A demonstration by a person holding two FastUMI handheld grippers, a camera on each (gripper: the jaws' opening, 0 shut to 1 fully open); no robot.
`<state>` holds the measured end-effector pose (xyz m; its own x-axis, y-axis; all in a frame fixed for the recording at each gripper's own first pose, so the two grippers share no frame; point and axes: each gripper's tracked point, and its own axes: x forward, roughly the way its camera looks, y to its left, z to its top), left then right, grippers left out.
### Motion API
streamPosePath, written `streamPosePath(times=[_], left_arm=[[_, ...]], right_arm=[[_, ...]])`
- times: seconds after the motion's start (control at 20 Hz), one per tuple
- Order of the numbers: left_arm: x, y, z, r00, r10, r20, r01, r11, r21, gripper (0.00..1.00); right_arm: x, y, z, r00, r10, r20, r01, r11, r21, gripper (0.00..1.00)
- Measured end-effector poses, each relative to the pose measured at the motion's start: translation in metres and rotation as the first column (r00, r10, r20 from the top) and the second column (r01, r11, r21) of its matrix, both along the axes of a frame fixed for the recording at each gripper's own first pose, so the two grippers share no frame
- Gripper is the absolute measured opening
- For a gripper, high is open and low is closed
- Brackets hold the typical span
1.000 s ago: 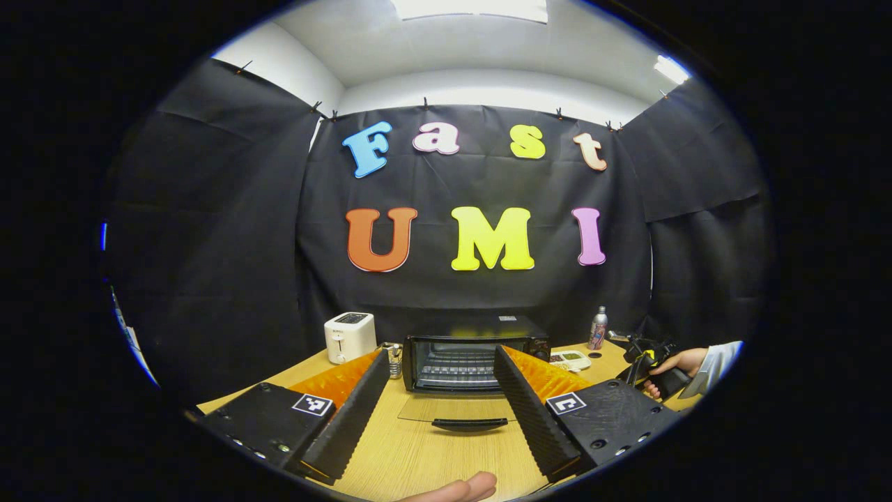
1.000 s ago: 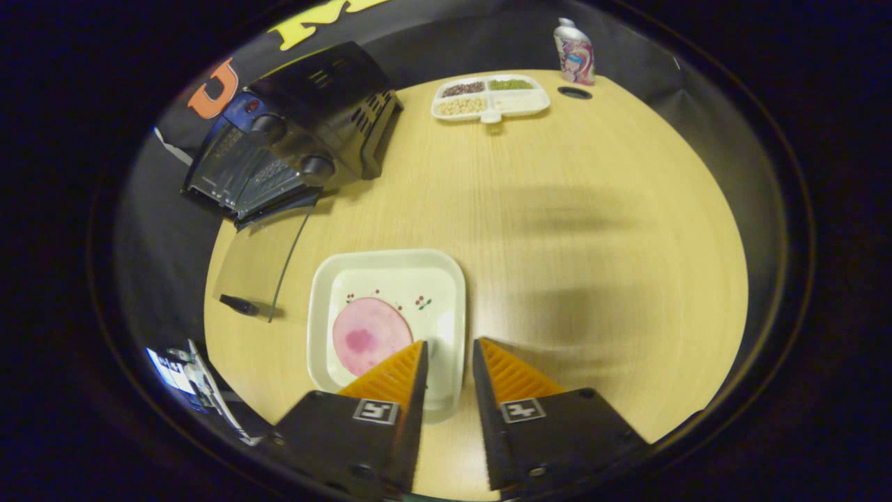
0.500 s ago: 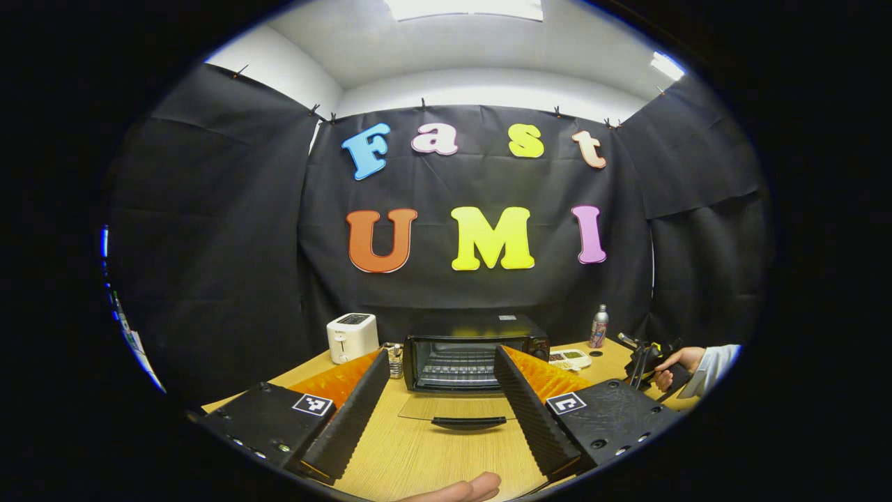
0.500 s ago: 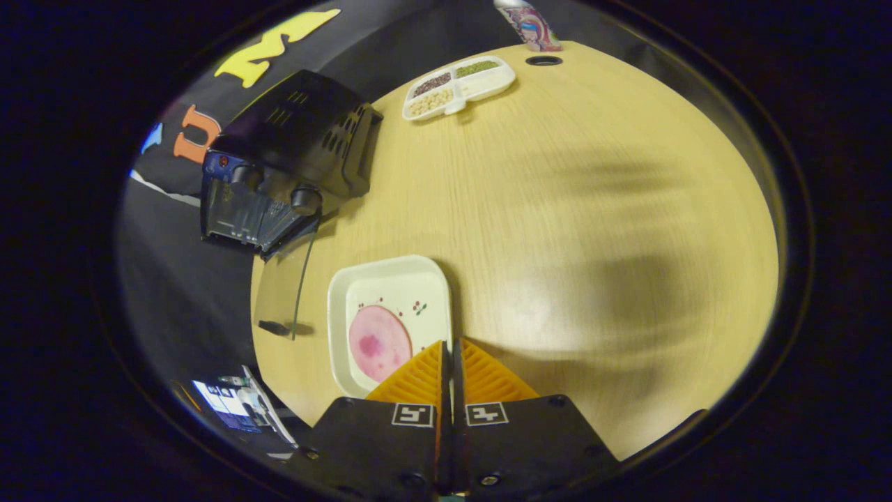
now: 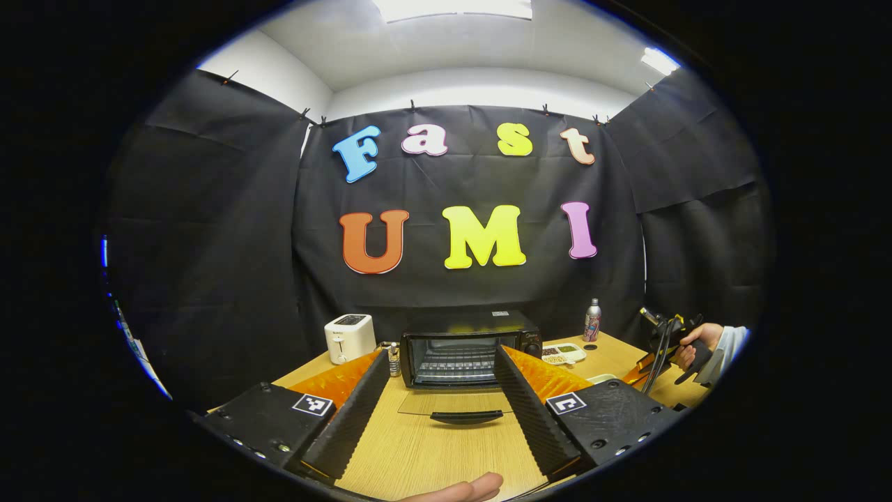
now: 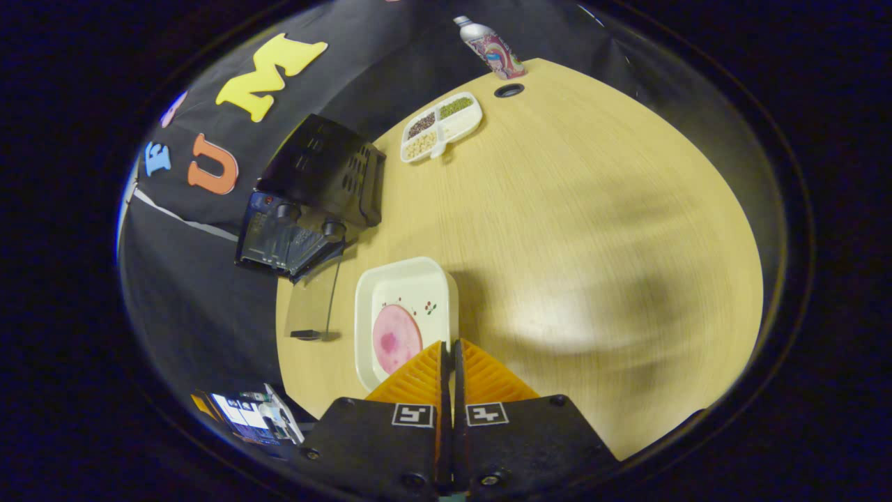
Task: Open the electric oven with the left hand, put the food in, and close the electric oven.
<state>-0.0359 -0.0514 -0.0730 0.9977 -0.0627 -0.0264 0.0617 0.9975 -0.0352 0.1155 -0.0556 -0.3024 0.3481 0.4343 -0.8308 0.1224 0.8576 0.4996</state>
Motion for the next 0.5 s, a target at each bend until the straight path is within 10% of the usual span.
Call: streamPosePath(times=[0.5], left_arm=[[-0.012,0.037,0.003,1.000,0.030,0.009,-0.030,0.999,-0.013,0.95]], right_arm=[[-0.006,0.068,0.059,0.995,0.057,0.082,-0.063,0.996,0.070,0.04]])
